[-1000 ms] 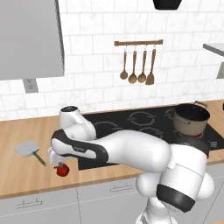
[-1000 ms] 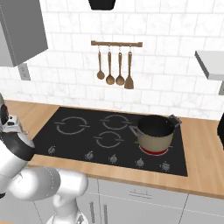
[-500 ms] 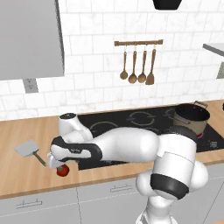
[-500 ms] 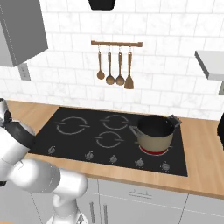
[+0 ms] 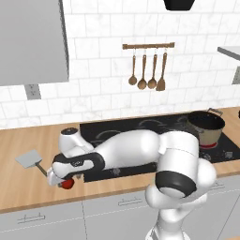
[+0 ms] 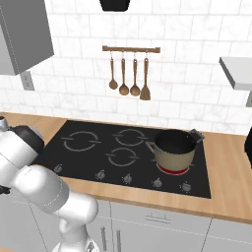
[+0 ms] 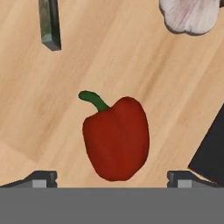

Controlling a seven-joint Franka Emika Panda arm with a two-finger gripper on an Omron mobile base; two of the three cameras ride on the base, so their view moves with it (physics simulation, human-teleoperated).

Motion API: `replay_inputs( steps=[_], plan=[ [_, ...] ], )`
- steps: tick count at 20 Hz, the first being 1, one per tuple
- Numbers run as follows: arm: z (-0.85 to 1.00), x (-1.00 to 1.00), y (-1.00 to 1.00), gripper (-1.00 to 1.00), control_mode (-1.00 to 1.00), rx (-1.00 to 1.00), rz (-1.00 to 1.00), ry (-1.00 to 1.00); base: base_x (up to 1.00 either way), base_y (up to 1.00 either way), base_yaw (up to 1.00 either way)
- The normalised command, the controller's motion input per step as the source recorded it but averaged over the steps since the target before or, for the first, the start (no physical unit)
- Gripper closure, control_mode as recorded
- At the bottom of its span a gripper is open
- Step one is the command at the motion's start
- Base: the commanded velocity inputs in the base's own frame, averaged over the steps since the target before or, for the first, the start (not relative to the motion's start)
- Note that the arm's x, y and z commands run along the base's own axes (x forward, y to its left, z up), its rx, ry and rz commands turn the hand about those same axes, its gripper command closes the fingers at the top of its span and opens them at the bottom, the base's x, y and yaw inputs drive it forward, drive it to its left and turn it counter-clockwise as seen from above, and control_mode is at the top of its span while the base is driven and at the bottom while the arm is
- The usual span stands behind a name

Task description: Put the bell pepper and garlic in the pot. Retrieve the spatula and lightly stir the vegetables in the pot.

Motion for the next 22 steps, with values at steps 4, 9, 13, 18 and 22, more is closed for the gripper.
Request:
replay_inputs(
  steps=[4, 9, 13, 18, 22],
  plan=[
    [-0.19, 0.17, 0.14, -1.00, -1.00, 0.00, 0.00, 0.00, 0.00, 0.00, 0.00],
    [-0.20, 0.10, 0.15, 1.00, -1.00, 0.00, 0.00, 0.00, 0.00, 0.00, 0.00],
    [-0.07, 0.00, 0.05, 1.00, -1.00, -0.01, 0.00, 0.00, 0.00, 0.00, 0.00],
    [-0.01, 0.00, -0.13, 1.00, -1.00, 0.00, 0.00, -0.03, 0.00, 0.00, 0.00],
    [0.36, 0.00, -0.92, 1.00, -1.00, 0.03, -0.20, -0.01, 0.00, 0.00, 0.00]
  ],
)
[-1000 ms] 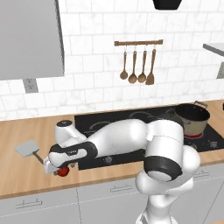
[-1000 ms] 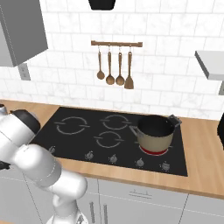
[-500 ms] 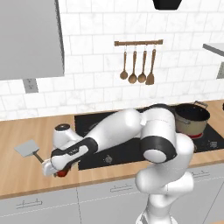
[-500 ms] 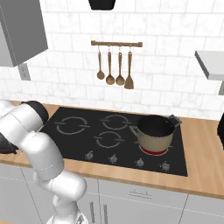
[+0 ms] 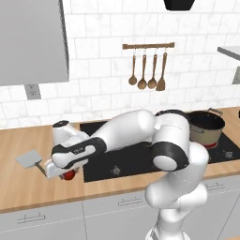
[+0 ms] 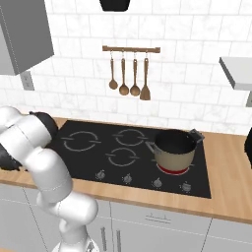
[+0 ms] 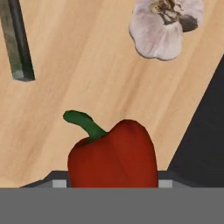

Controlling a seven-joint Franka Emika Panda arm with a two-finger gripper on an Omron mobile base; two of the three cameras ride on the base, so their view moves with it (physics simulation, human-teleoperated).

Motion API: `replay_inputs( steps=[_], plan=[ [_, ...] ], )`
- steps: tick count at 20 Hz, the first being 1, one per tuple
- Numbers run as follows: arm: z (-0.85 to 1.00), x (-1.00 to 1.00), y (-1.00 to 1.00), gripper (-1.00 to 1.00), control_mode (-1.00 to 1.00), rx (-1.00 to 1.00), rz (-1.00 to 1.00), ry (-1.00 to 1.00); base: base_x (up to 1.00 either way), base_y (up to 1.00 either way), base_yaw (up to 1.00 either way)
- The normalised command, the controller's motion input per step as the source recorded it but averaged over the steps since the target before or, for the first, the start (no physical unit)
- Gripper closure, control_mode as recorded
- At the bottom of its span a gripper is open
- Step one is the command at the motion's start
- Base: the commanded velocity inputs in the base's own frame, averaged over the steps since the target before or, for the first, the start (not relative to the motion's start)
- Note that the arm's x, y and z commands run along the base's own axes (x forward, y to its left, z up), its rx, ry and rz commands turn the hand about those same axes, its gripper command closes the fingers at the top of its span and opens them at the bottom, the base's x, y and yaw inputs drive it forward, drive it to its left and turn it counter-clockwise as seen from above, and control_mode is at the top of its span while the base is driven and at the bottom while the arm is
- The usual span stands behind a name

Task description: Put the bell pepper and garlic in the pot. Retrieve the spatula and lightly stir the vegetables in the pot.

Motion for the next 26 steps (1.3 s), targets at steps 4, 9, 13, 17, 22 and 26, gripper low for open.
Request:
replay_inputs(
  steps=[4, 9, 13, 17, 22, 26],
  plan=[
    [0.54, 0.09, -1.00, 1.00, -1.00, 0.15, -0.31, 0.01, 0.00, 0.00, 0.00],
    [0.16, 0.20, -1.00, 1.00, -1.00, 0.14, -0.28, 0.01, 0.00, 0.00, 0.00],
    [0.02, 0.19, -1.00, 1.00, -1.00, 0.05, -0.27, 0.00, 0.00, 0.00, 0.00],
    [0.23, 0.47, -1.00, 1.00, -1.00, 0.00, -0.23, 0.00, 0.00, 0.00, 0.00],
    [0.50, 0.63, -1.00, 1.00, -1.00, -0.08, -0.23, 0.00, 0.00, 0.00, 0.00],
    [0.52, 0.96, -1.00, 1.00, -1.00, -0.07, -0.13, 0.00, 0.00, 0.00, 0.00]
  ],
)
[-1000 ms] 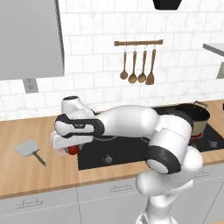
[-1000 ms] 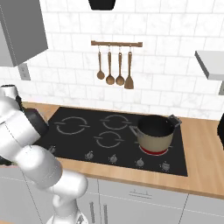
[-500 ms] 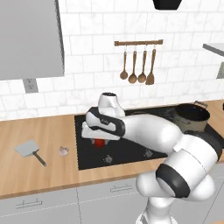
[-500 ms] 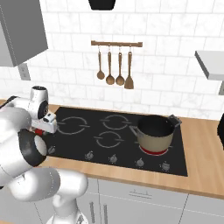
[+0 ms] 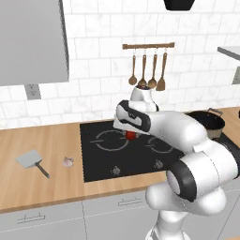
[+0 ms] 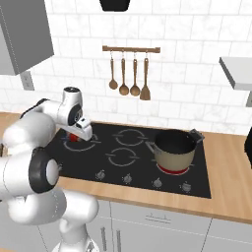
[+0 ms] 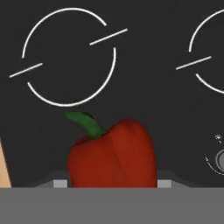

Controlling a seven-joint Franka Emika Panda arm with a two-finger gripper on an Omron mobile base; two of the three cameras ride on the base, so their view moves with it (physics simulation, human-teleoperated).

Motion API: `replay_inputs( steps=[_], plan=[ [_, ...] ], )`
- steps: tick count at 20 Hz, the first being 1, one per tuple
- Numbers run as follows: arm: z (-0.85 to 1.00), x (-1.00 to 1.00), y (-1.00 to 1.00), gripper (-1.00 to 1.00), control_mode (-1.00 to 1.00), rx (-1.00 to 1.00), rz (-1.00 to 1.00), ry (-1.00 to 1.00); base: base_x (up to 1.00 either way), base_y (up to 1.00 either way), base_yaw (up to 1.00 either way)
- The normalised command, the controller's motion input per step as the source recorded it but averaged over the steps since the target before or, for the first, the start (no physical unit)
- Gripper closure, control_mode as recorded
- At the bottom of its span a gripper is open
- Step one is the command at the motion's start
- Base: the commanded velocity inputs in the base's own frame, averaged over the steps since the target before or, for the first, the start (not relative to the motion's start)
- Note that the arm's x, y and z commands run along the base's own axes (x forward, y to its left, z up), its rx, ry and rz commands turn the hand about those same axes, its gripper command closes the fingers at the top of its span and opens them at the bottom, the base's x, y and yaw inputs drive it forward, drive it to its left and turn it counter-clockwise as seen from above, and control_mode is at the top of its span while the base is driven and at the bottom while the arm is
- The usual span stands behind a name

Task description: Put the bell pepper and garlic in the pot. Retrieve the spatula and lightly stir the vegetables in the pot.

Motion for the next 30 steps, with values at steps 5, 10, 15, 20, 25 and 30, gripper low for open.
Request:
replay_inputs(
  steps=[5, 10, 15, 20, 25, 30],
  plan=[
    [-0.05, 1.00, -1.00, 1.00, -1.00, 0.00, -0.03, 0.07, 0.00, 0.00, 0.00],
    [-0.12, 0.87, -1.00, 1.00, -1.00, 0.00, 0.00, 0.00, 0.00, 0.00, 0.00],
    [0.00, 0.74, -1.00, 1.00, -1.00, -0.01, 0.00, 0.00, 0.00, 0.00, 0.00],
    [0.05, 0.16, -1.00, 1.00, -1.00, -0.02, 0.00, 0.00, 0.00, 0.00, 0.00],
    [0.10, 0.05, -1.00, 1.00, -1.00, -0.02, 0.00, -0.03, 0.00, 0.00, 0.00],
    [0.08, 0.00, -1.00, 1.00, -1.00, -0.06, 0.00, 0.00, 0.00, 0.00, 0.00]
  ],
)
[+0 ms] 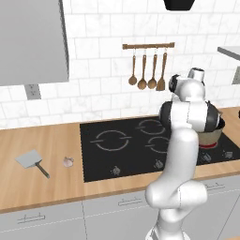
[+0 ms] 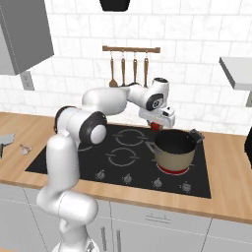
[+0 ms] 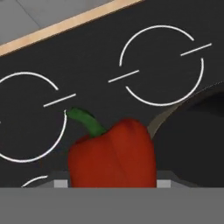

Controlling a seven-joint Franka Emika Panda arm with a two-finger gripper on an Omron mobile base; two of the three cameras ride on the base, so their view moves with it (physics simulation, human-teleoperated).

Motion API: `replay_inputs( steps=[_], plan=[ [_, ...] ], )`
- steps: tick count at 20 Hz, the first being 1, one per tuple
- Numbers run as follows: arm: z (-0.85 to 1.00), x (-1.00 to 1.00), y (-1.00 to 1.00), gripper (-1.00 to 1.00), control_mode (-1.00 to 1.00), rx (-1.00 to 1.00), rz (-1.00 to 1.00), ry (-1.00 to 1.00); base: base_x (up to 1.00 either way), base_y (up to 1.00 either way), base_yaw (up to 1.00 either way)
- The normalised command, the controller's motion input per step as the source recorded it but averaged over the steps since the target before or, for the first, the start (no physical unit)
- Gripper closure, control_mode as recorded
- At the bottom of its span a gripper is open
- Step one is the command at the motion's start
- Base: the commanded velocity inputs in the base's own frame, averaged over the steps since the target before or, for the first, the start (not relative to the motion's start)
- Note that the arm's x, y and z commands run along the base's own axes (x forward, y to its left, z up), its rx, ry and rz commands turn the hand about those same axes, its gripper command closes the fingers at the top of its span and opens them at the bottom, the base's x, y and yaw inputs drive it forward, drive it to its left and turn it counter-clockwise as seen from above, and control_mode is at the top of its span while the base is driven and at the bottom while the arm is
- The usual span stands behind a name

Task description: Put the bell pepper and garlic in the pot. Retrieve the spatula and lightly stir the vegetables in the pot.

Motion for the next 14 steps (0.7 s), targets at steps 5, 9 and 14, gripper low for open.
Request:
replay_inputs(
  steps=[5, 9, 14],
  plan=[
    [-0.05, 0.02, -1.00, 1.00, -1.00, -0.01, 0.00, 0.00, 0.00, 0.00, 0.00],
    [-0.14, -0.09, -1.00, 1.00, -1.00, 0.00, 0.00, -0.01, 0.00, 0.00, 0.00],
    [-0.25, -0.29, -0.74, 1.00, -1.00, 0.00, 0.00, -0.11, 0.00, 0.00, 0.00]
  ],
)
